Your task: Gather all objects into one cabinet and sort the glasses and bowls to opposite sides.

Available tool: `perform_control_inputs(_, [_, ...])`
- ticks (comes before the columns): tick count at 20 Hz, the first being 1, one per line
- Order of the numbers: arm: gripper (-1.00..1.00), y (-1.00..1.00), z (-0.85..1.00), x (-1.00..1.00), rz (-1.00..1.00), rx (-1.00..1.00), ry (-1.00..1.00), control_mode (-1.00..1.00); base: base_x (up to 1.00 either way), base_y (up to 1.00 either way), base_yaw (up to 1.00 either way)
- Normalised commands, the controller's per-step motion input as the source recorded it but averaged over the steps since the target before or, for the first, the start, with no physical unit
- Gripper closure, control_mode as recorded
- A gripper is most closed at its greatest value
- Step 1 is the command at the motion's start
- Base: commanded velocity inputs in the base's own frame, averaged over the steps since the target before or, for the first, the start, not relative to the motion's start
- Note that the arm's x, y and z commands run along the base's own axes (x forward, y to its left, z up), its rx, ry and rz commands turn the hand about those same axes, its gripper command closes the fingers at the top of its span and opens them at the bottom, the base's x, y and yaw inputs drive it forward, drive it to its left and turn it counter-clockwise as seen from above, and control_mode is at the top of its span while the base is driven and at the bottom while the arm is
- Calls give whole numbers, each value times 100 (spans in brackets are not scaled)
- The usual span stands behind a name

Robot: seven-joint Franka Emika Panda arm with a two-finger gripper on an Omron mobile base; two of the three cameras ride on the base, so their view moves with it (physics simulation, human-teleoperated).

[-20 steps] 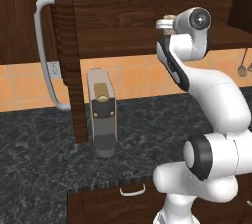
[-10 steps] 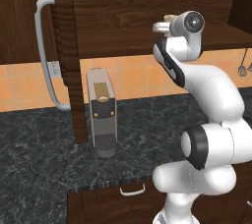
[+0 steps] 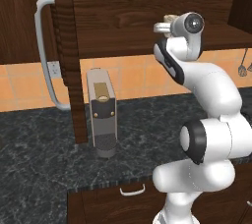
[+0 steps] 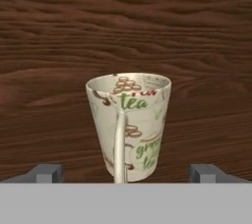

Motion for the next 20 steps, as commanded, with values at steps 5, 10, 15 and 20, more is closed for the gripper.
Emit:
perform_control_inputs(5, [-100,-1,-4,3,-1,0,0,-100,0,0,0])
perform_control_inputs(10, [-100,0,-1,12,-5,0,-1,-100,0,0,0])
perform_control_inputs(15, [100,0,-5,0,-2,0,-1,-100,0,0,0])
perform_control_inputs(20, [100,0,0,0,-1,0,-10,-100,0,0,0])
